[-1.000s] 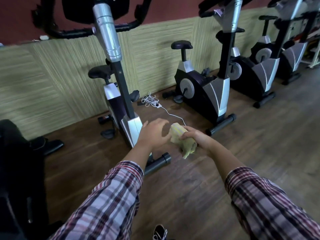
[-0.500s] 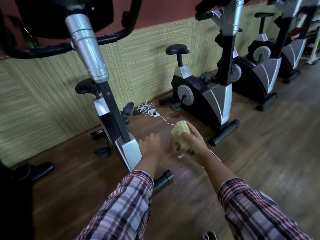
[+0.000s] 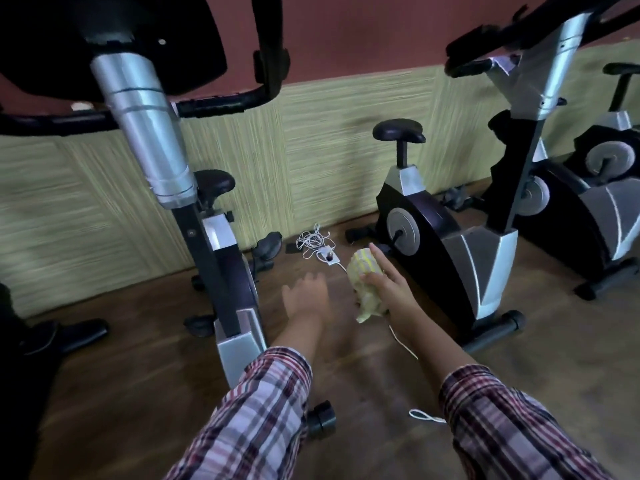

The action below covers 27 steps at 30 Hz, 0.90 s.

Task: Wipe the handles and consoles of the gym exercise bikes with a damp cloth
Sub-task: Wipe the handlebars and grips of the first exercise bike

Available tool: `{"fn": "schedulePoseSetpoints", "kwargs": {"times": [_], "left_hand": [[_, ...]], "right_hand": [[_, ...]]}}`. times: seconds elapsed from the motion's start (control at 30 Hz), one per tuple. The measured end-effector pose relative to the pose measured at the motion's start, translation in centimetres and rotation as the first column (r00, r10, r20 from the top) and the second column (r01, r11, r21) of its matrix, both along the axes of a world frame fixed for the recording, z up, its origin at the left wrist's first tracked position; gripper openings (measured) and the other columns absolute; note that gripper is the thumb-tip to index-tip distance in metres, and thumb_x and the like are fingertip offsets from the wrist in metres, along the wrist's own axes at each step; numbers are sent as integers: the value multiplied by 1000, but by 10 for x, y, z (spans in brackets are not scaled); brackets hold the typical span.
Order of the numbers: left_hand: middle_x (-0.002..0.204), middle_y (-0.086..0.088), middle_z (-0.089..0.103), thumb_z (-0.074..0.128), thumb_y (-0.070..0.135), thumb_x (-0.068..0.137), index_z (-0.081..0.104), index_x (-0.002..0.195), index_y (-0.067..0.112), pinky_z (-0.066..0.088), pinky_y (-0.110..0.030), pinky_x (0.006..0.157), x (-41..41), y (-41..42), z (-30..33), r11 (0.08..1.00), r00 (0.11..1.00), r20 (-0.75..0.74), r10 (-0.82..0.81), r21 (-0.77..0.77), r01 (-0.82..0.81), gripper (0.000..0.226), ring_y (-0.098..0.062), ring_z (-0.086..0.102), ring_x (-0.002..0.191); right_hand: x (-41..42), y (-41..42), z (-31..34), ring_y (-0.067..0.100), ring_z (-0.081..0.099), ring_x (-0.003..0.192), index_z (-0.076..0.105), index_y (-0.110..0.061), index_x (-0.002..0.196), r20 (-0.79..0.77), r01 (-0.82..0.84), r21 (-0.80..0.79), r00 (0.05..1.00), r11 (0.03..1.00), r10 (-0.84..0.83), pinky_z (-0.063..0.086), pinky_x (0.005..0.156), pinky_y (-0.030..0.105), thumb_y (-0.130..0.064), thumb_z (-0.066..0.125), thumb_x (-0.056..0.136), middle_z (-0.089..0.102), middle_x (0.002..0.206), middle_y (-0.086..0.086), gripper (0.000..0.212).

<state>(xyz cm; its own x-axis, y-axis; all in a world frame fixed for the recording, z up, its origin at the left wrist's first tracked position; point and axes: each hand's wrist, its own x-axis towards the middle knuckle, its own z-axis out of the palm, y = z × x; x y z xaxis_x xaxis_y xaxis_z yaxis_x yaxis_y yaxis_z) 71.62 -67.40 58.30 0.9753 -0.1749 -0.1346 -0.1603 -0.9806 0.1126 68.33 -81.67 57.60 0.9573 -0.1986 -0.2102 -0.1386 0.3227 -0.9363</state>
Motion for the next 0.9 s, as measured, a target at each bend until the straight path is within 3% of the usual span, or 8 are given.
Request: {"fn": "schedulePoseSetpoints", "kwargs": {"times": [0.07, 0.2, 0.33, 0.43, 0.53, 0.67, 0.8, 0.9], "left_hand": [[135, -6, 47, 57, 23, 89, 42, 133, 16, 31, -44, 106, 15, -9, 3, 1000, 999, -14, 31, 2, -31, 48, -25, 47, 127], [137, -6, 48, 55, 24, 90, 43, 133, 15, 31, -45, 107, 58, -20, 12, 996, 996, -17, 90, -3, -90, 46, -25, 47, 128], [135, -6, 49, 57, 20, 88, 44, 133, 16, 29, -48, 109, 118, -20, 29, 990, 990, 15, 138, -16, -138, 46, -25, 48, 126], [129, -7, 52, 55, 20, 89, 47, 128, 16, 30, -48, 108, 159, -16, 53, 986, 981, 96, 167, -20, -166, 40, -26, 51, 121], [126, -9, 52, 54, 24, 89, 47, 126, 14, 34, -47, 105, 186, -11, 83, 982, 966, 173, 191, -21, -190, 39, -29, 51, 119], [126, -8, 53, 52, 22, 88, 47, 125, 14, 33, -43, 100, 209, -4, 122, 968, 928, 276, 249, -52, -244, 38, -29, 52, 117], [124, -7, 54, 53, 22, 88, 47, 126, 15, 27, -52, 109, 220, -4, 160, 943, 881, 337, 333, -98, -319, 39, -29, 53, 116], [115, -6, 56, 54, 22, 86, 48, 123, 15, 28, -51, 109, 218, -7, 187, 912, 817, 406, 411, -172, -373, 38, -28, 55, 110]], "right_hand": [[24, -12, 2, 24, 64, 82, 60, -49, 121, -10, -13, -22, 1000, 1000, 13, 56, 81, 51, -3, 59, 85, 62, 131, -1, 58], [77, -23, 13, 31, 61, 79, 65, -56, 106, -22, -85, 55, 996, 995, 86, 53, 69, 42, -12, 64, 71, 60, 132, 11, 56], [143, -23, 35, 33, 63, 88, 59, -47, 122, 16, -116, 81, 993, 990, 115, 53, 78, 47, -9, 66, 76, 59, 132, 13, 60], [189, -17, 62, 35, 65, 99, 61, -53, 115, 80, -83, 55, 994, 995, 78, 51, 94, 53, -11, 67, 76, 62, 127, 5, 57], [223, -10, 91, 35, 63, 92, 56, -44, 123, 180, -126, 103, 978, 987, 106, 50, 88, 52, -2, 58, 88, 65, 123, 11, 56], [254, 0, 136, 42, 60, 115, 52, -38, 126, 298, -167, 99, 946, 981, 131, 49, 95, 55, 0, 54, 92, 58, 134, 13, 51], [277, 6, 177, 32, 57, 122, 49, -35, 135, 416, -189, 12, 894, 982, 167, 52, 89, 48, -5, 53, 93, 56, 136, 4, 52], [283, 5, 204, 26, 57, 122, 47, -38, 136, 499, -211, -31, 844, 977, 198, 53, 91, 48, -8, 53, 92, 54, 137, -1, 53]]}}
